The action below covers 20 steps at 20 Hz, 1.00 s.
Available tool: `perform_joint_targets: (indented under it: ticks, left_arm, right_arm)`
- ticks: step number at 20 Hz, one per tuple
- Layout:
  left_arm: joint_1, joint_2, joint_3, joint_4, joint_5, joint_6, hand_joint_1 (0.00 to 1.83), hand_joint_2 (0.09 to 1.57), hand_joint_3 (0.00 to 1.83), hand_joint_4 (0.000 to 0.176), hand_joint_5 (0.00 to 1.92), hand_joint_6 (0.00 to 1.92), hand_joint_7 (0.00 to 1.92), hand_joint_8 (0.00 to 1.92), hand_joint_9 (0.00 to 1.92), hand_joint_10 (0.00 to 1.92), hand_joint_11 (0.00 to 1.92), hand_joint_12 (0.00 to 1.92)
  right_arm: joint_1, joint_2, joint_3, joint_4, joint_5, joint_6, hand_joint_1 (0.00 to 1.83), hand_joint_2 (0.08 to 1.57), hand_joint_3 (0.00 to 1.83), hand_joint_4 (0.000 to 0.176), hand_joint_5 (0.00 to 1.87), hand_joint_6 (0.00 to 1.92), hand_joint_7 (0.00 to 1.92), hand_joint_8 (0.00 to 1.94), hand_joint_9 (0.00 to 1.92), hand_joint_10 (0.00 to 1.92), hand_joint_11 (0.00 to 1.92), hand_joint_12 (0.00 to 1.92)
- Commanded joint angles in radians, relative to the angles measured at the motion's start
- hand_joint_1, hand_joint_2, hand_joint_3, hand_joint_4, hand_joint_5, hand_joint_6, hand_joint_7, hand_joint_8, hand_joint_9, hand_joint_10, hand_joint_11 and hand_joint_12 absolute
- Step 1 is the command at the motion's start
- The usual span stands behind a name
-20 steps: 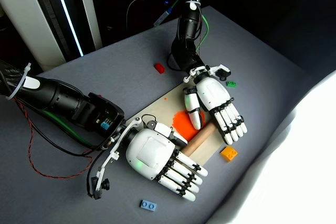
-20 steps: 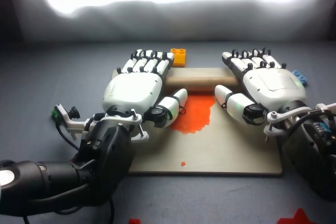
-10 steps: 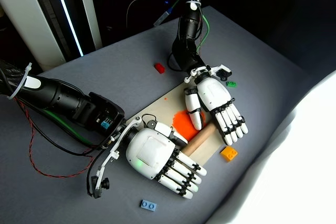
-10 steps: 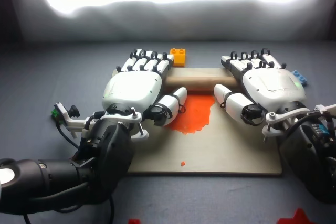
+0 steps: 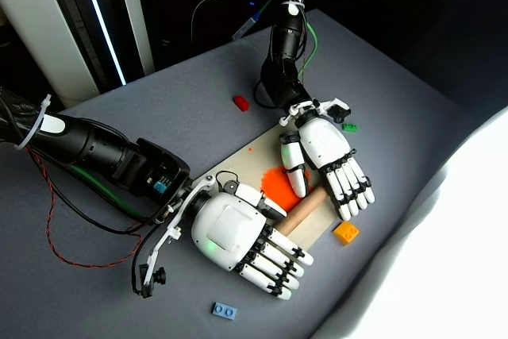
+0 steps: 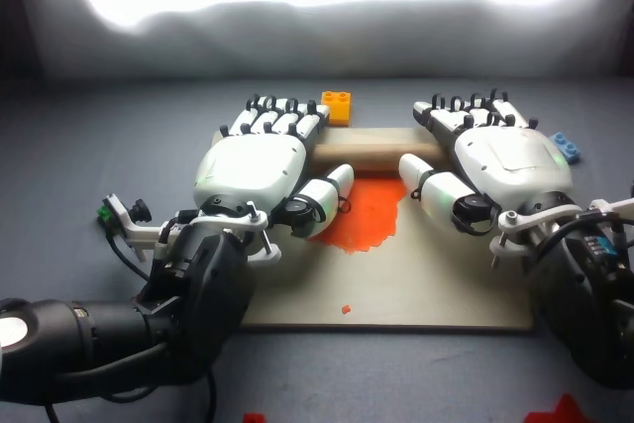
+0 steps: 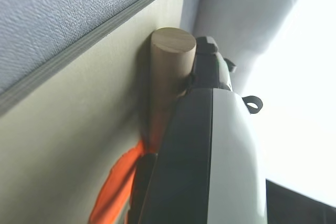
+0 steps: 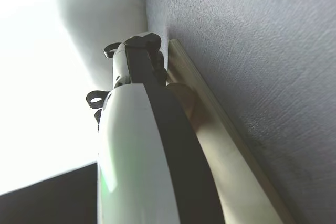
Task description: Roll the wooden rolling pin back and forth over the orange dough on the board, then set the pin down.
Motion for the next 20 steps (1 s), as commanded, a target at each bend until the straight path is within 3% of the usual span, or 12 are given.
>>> perform_joint_targets:
  ticks: [1, 20]
  left_arm:
    - [0.006, 0.002, -0.003, 0.039, -0.071, -0.007, 0.0, 1.54, 0.0, 0.0, 0.2, 0.0, 0.19, 0.0, 0.13, 0.0, 0.0, 0.15]
    - [0.008, 0.006, -0.007, 0.038, -0.071, -0.012, 0.0, 1.53, 0.0, 0.0, 0.15, 0.0, 0.16, 0.01, 0.1, 0.01, 0.01, 0.01]
  right_arm:
    - [0.01, 0.003, 0.0, -0.054, 0.112, 0.005, 0.0, 1.55, 0.0, 0.0, 0.31, 0.02, 0.36, 0.0, 0.27, 0.01, 0.0, 0.61]
    - [-0.031, 0.011, -0.078, -0.055, 0.139, -0.019, 0.0, 1.57, 0.0, 0.0, 0.31, 0.0, 0.36, 0.0, 0.28, 0.01, 0.0, 0.67]
